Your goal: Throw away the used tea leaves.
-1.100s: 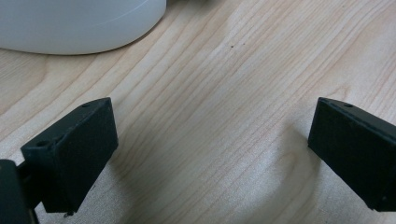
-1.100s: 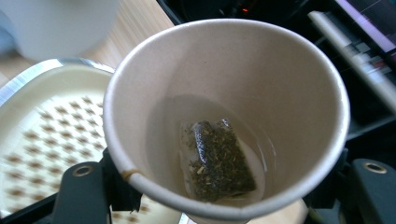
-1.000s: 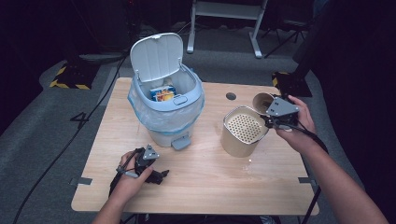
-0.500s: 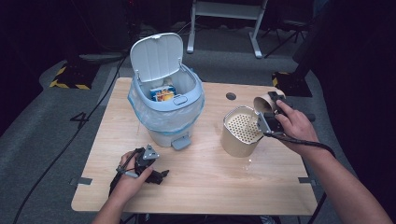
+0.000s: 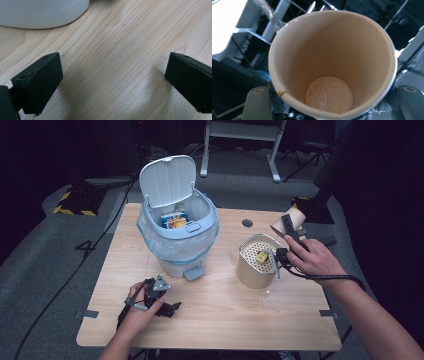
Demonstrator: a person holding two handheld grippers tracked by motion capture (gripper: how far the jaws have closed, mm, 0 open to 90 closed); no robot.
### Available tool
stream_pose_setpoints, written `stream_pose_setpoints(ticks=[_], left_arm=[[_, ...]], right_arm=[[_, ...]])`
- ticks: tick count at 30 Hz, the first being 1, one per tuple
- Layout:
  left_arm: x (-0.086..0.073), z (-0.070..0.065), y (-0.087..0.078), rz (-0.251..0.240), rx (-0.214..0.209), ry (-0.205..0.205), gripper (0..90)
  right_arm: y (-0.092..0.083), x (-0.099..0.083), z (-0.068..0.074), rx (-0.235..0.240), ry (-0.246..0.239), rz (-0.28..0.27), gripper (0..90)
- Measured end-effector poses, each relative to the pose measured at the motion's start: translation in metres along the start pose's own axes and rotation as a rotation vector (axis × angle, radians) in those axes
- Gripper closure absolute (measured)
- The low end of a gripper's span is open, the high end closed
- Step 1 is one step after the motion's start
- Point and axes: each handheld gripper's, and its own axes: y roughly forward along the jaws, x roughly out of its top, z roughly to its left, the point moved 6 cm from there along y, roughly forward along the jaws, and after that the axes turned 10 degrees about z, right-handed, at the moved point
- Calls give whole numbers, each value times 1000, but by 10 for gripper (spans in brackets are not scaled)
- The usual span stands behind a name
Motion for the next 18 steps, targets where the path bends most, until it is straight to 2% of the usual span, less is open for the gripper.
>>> stream_pose_setpoints(ticks=[5,7,18], left_arm=[[0,0,0,0,0,0,17],[0,0,0,0,0,0,17],[0,0,0,0,0,0,17]], right_arm=[[-4,7,-2,-63,-86,-4,328],[-5,9,-1,-86,-106,1,328],[-6,10,-3,-107,-112,8,326]])
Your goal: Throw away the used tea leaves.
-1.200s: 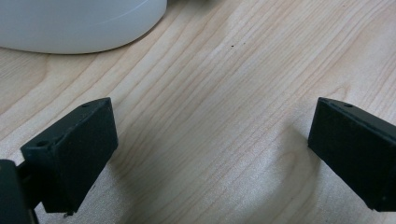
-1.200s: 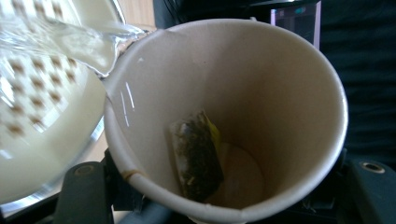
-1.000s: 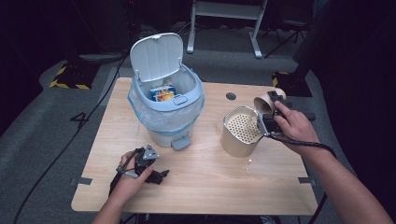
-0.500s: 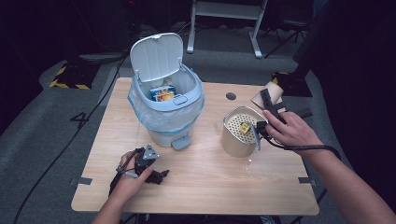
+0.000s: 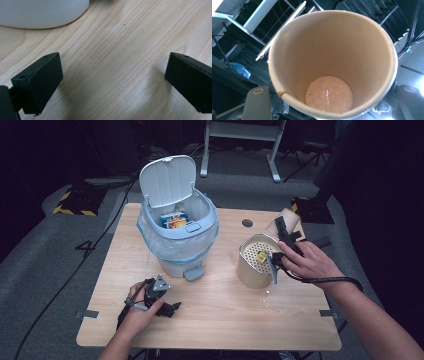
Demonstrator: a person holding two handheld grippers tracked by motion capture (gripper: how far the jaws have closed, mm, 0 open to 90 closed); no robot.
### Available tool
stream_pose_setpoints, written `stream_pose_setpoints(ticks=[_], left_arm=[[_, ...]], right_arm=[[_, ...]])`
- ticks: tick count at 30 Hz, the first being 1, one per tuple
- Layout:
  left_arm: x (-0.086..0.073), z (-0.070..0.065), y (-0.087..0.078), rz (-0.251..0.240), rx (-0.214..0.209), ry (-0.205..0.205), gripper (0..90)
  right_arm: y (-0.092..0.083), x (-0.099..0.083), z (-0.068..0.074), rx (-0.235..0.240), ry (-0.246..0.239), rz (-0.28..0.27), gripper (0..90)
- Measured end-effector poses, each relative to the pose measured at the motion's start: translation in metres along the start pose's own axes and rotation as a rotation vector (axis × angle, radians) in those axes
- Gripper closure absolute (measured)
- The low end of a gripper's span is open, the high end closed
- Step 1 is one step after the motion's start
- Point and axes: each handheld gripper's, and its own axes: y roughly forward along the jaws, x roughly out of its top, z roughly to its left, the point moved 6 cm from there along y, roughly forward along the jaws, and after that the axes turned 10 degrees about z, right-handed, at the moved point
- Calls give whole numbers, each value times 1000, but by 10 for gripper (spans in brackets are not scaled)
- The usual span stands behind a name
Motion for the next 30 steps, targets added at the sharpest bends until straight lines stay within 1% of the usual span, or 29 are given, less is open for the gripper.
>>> stream_pose_setpoints(ticks=[5,8,9,10,11,12,13,14,15,18,19,20,21,22,23,24,25,26,28,29,30], left_arm=[[0,0,0,0,0,0,17],[0,0,0,0,0,0,17],[0,0,0,0,0,0,17],[0,0,0,0,0,0,17],[0,0,0,0,0,0,17],[0,0,0,0,0,0,17],[0,0,0,0,0,0,17],[0,0,0,0,0,0,17],[0,0,0,0,0,0,17],[0,0,0,0,0,0,17],[0,0,0,0,0,0,17],[0,0,0,0,0,0,17],[0,0,0,0,0,0,17],[0,0,0,0,0,0,17],[0,0,0,0,0,0,17],[0,0,0,0,0,0,17],[0,0,0,0,0,0,17],[0,0,0,0,0,0,17],[0,0,0,0,0,0,17],[0,0,0,0,0,0,17],[0,0,0,0,0,0,17]], right_arm=[[0,-1,1,22,21,-10,324],[0,-2,1,37,45,-10,323],[0,-3,1,49,65,-12,322],[0,-4,1,76,112,-19,320],[1,-5,0,96,138,-28,319],[3,-7,2,163,215,-43,317],[4,-8,3,202,269,-56,315],[6,-10,5,254,338,-69,314],[7,-12,6,284,375,-74,313],[10,-20,10,431,567,-104,311],[11,-23,10,468,619,-119,310],[12,-27,10,502,700,-140,309],[12,-30,11,536,752,-146,309],[11,-33,12,591,850,-158,307],[11,-36,12,617,901,-166,307],[10,-39,14,657,978,-177,306],[8,-43,16,747,1125,-204,305],[8,-43,16,747,1125,-204,305],[4,-47,18,823,1240,-229,305],[2,-50,18,864,1304,-256,304],[0,-51,18,885,1339,-270,305]])
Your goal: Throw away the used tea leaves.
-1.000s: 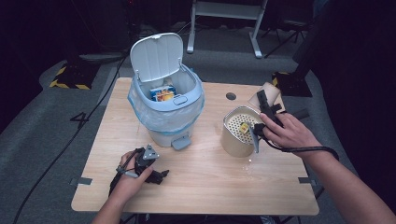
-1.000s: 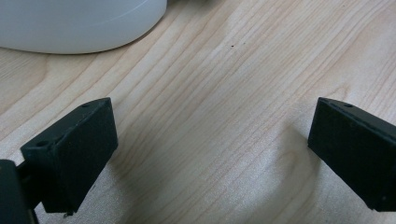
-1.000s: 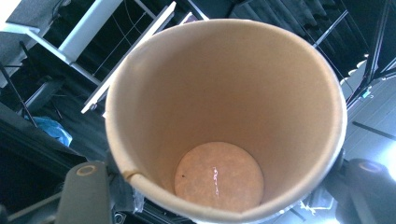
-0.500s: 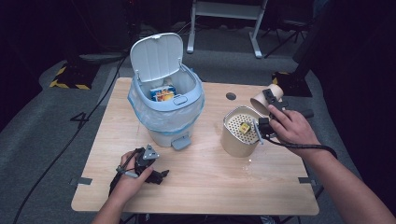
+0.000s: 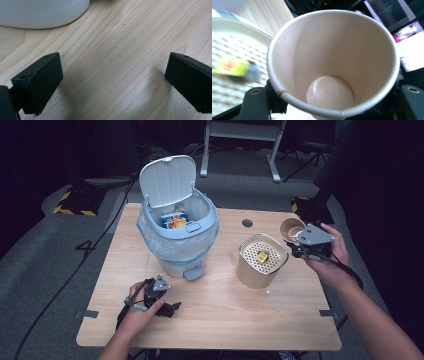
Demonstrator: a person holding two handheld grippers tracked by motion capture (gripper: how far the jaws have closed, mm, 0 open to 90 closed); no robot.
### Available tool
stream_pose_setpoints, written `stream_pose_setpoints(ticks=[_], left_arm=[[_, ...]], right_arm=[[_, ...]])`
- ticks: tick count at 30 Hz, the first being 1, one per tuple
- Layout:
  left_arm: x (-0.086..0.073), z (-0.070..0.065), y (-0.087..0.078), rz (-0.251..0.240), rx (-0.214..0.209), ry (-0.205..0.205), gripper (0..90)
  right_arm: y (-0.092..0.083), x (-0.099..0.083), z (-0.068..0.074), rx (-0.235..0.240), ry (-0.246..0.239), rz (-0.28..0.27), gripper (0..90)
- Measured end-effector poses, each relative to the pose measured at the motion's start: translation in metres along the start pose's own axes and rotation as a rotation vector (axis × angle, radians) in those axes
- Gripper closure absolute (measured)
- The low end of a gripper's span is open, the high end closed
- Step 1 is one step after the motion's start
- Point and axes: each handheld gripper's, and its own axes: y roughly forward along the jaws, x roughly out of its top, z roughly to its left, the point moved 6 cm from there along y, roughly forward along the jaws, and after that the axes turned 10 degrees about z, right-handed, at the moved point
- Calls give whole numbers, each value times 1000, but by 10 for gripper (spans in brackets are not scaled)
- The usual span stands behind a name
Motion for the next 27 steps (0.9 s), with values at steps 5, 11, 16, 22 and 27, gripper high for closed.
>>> stream_pose_setpoints(ticks=[5,11,16,22,27], left_arm=[[0,0,0,0,1,1,16],[0,0,0,0,1,1,16],[0,0,0,1,1,1,16],[0,0,0,0,2,-4,17],[0,0,0,0,2,-5,17]], right_arm=[[-16,-4,6,186,143,-100,304],[-35,-11,20,336,230,-161,304],[-43,-20,33,397,246,-170,304],[-50,-29,58,485,256,-178,304],[-52,-34,75,545,257,-178,303]])
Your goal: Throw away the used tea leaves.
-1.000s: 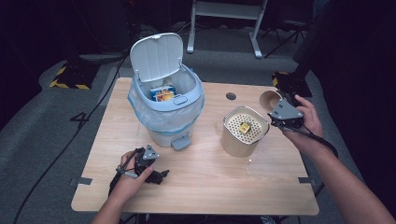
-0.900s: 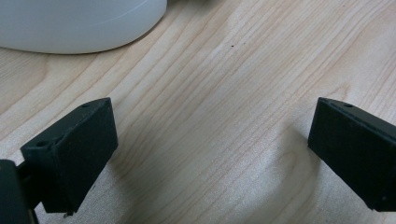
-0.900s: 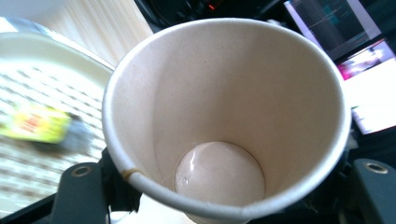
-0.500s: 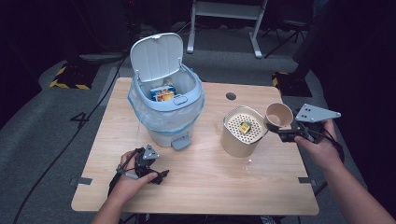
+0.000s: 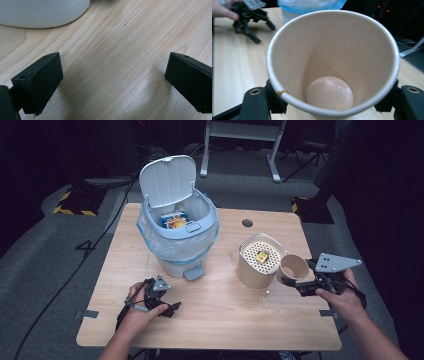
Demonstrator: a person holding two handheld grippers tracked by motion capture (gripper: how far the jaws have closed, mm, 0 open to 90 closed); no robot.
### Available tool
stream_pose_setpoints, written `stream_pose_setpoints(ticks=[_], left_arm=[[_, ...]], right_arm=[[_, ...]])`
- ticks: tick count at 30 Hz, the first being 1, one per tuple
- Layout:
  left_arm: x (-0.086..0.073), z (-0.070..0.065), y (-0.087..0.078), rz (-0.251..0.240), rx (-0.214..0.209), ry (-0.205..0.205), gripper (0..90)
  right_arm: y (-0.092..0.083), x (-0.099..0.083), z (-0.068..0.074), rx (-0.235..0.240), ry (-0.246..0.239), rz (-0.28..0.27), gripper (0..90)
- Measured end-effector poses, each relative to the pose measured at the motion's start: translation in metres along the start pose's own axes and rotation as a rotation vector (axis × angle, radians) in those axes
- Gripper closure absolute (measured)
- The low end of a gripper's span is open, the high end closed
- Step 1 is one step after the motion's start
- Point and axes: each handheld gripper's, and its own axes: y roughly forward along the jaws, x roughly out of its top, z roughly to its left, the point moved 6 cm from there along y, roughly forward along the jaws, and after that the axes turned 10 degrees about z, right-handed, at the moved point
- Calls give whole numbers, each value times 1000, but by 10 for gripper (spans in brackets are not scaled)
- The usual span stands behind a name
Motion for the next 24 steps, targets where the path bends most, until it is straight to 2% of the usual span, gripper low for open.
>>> stream_pose_setpoints(ticks=[9,15,20,24], left_arm=[[0,0,0,1,4,2,18],[0,0,0,1,3,0,17],[0,0,0,1,3,0,17],[0,0,0,1,3,0,17]], right_arm=[[19,-23,20,77,26,25,300],[31,-34,29,100,46,28,300],[33,-28,33,125,50,11,300],[34,-14,31,158,44,-12,301]])
